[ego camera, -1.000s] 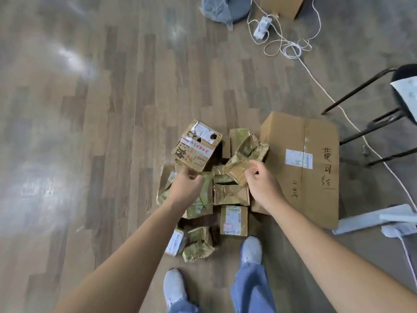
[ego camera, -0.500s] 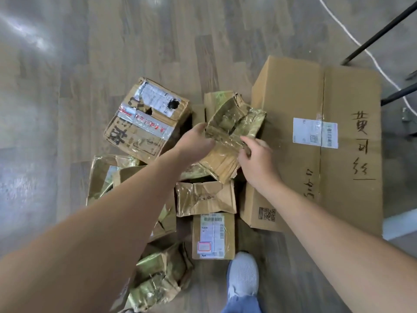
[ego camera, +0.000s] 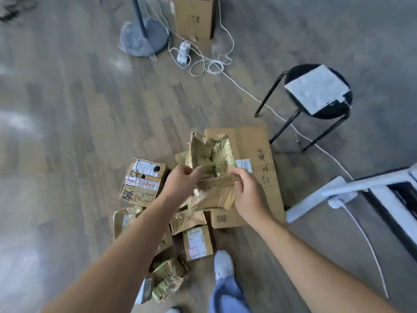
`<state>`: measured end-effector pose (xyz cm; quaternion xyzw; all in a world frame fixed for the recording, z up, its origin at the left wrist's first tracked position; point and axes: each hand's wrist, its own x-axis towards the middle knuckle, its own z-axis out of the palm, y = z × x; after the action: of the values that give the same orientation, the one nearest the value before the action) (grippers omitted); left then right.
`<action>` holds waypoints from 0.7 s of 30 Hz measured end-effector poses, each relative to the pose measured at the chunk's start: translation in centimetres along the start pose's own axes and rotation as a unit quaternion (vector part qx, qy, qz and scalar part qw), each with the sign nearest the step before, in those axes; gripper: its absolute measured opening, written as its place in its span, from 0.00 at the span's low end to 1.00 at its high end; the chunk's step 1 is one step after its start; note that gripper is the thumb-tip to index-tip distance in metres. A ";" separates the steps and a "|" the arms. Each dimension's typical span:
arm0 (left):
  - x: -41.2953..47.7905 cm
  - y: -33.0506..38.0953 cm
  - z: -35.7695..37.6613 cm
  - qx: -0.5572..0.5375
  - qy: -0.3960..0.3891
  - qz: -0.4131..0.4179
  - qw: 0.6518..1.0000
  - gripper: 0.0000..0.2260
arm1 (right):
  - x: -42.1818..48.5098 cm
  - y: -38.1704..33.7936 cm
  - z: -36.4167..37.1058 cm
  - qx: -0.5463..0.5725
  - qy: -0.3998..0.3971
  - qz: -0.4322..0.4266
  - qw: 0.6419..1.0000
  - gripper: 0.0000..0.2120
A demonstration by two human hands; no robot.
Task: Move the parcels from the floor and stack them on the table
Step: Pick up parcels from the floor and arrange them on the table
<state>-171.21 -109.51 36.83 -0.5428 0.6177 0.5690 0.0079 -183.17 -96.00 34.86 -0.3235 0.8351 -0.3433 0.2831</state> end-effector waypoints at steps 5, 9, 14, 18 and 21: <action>-11.0 5.9 -0.8 0.039 0.041 0.060 0.997 0.08 | -9.6 -7.5 -8.2 0.002 0.041 -0.021 0.999 0.21; -19.9 9.0 -0.6 0.029 0.029 0.137 0.990 0.05 | -18.5 -11.3 -13.7 0.050 0.039 0.019 0.998 0.31; -28.8 15.0 1.3 0.065 -0.022 0.261 0.963 0.05 | -27.5 -13.5 -23.1 0.071 0.145 0.071 0.984 0.32; -34.4 20.0 5.5 0.104 -0.081 0.356 0.925 0.05 | -33.5 -13.4 -31.3 0.044 0.310 0.087 0.946 0.29; -38.4 23.1 10.1 0.109 -0.102 0.408 0.901 0.05 | -37.7 -12.0 -36.6 0.027 0.397 0.085 0.913 0.24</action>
<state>-177.22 -82.40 73.39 -0.1780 0.8393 0.5032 -0.1030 -180.61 -60.69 75.51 -0.0800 0.8934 -0.4408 -0.0351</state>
